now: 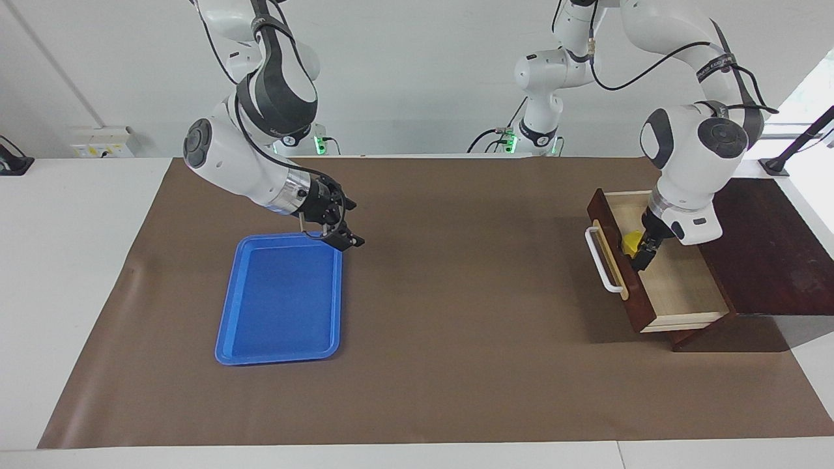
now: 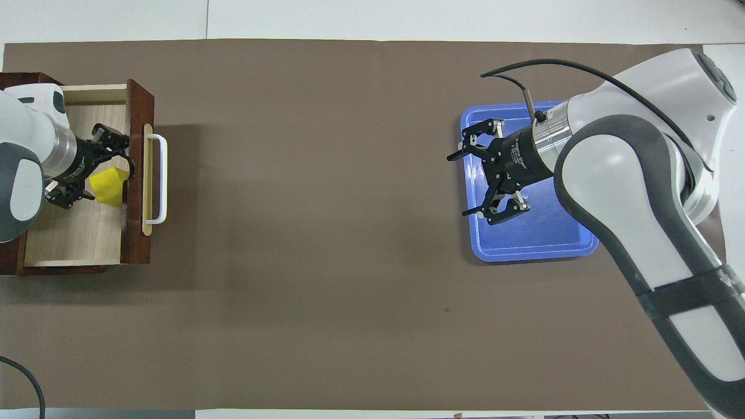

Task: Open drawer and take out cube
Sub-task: 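Lift the yellow cube out of the drawer with the left gripper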

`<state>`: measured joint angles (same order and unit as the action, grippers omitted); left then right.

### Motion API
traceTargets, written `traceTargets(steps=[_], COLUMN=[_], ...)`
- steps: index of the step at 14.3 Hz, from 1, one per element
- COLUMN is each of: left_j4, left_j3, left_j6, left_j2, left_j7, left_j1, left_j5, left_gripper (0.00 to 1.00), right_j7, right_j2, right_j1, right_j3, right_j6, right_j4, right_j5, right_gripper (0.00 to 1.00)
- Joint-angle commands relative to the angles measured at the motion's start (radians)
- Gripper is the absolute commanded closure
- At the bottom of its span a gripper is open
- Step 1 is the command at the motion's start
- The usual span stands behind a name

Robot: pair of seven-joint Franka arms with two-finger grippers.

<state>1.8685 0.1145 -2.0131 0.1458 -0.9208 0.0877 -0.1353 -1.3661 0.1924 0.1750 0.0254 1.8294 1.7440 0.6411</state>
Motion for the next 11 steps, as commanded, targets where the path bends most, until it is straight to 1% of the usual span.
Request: traceTargets(steps=[1,3,4,5,6,7,8,10,11], left_j4=[0.035,0.037,0.037,0.037,0.037,0.035,0.032,-0.008,-0.052], left_j3=[-0.004,-0.003,-0.003,-0.003,-0.003,-0.003,-0.003,-0.003,-0.003], left_j6=[0.027,0.022,0.022,0.022,0.023,0.024,0.025,0.039,0.075], left_j2=[-0.034,-0.035,-0.034,-0.034,-0.034,-0.034,-0.032,-0.019,-0.006], left_j7=[0.056,0.072,0.080,0.080,0.080,0.082,0.080,0.077,0.077], left_j1=[-0.016,-0.008,-0.008,-0.008,-0.008,-0.006,-0.006,-0.006,-0.006], left_j5=[0.016,0.017,0.017,0.017,0.017,0.016,0.016,0.017,0.019], left_gripper=[0.06,0.20,0.30,0.45,0.68,0.87,1.00,1.00,1.00], right_j7=[0.027,0.018,0.012,0.009,0.009,0.007,0.009,0.009,0.007], right_j2=[-0.025,-0.025,-0.025,-0.025,-0.025,-0.025,-0.025,-0.025,-0.025], right_j1=[-0.005,-0.008,-0.011,-0.014,-0.015,-0.015,-0.015,-0.014,-0.014], right_j3=[0.002,0.001,0.001,0.001,0.001,0.001,0.001,0.001,0.001], right_j6=[0.017,0.016,0.017,0.017,0.017,0.017,0.017,0.019,0.019], right_j4=[0.032,0.032,0.032,0.032,0.032,0.034,0.034,0.034,0.034], right_j5=[0.022,0.022,0.022,0.022,0.022,0.022,0.022,0.022,0.022], right_gripper=[0.00,0.00,0.00,0.00,0.00,0.00,0.00,0.00,0.00])
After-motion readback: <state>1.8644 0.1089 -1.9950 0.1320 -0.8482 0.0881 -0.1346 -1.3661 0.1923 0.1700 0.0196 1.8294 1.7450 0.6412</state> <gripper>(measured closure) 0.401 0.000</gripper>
